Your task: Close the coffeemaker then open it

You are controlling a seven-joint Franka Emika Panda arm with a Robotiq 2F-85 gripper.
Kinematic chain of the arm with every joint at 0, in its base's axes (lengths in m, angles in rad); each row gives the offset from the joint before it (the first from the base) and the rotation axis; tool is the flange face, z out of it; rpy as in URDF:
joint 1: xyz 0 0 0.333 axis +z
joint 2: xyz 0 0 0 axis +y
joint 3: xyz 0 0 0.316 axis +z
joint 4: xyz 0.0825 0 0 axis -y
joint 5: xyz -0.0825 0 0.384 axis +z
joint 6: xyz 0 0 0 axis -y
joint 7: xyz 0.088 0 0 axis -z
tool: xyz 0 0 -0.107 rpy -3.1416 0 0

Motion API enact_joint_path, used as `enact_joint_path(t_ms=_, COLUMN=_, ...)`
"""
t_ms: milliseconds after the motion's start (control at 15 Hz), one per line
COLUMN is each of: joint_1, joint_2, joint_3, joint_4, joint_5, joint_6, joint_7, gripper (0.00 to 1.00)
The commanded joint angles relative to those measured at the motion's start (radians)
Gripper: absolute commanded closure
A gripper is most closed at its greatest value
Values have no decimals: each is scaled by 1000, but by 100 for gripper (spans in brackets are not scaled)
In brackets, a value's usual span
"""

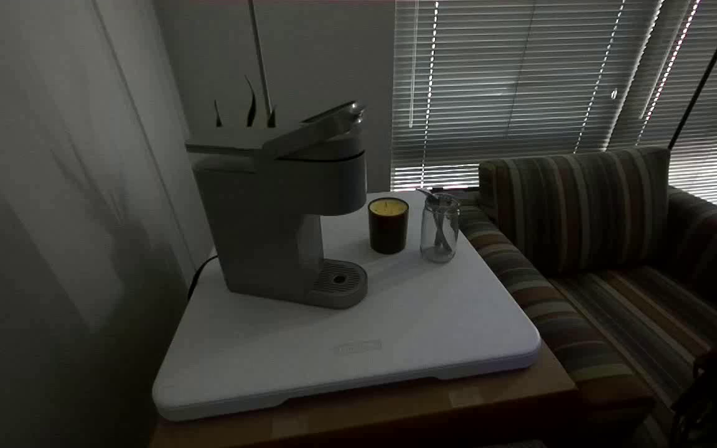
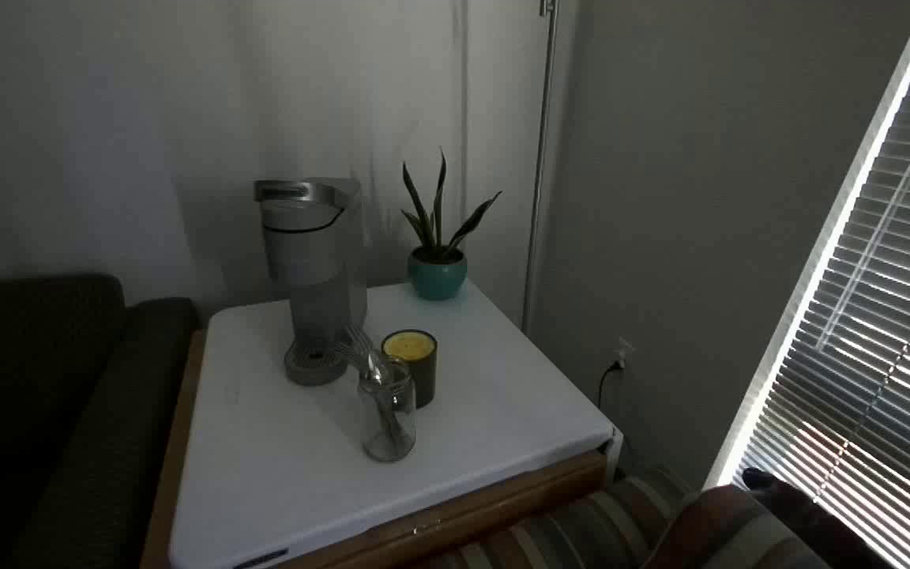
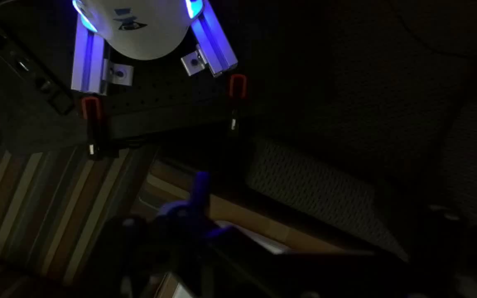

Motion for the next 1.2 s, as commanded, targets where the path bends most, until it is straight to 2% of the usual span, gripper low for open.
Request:
enact_joint_path(t_ms=0, joint_1=-21, joint_2=-1, joint_3=15, joint_4=2, joint_5=8, joint_6=-5, joint_7=-11, gripper=0)
enact_joint_path(t_ms=267, joint_1=-37, joint_2=36, joint_3=20, joint_4=12, joint_5=28, joint_6=81, joint_7=12, gripper=0)
enact_joint_path(t_ms=467, joint_1=-50, joint_2=69, joint_3=26, joint_4=16, joint_5=64, joint_6=190, joint_7=66, gripper=0)
enact_joint_path(t_ms=867, joint_1=-39, joint_2=195, joint_3=24, joint_4=21, joint_5=196, joint_6=444, joint_7=134, gripper=0)
enact_joint_path(t_ms=1067, joint_1=-26, joint_2=260, joint_3=5, joint_4=-8, joint_5=324, joint_6=642, joint_7=164, gripper=0)
enact_joint_path(t_ms=1133, joint_1=-24, joint_2=205, joint_3=12, joint_4=-1, joint_5=259, joint_6=558, joint_7=160, gripper=0)
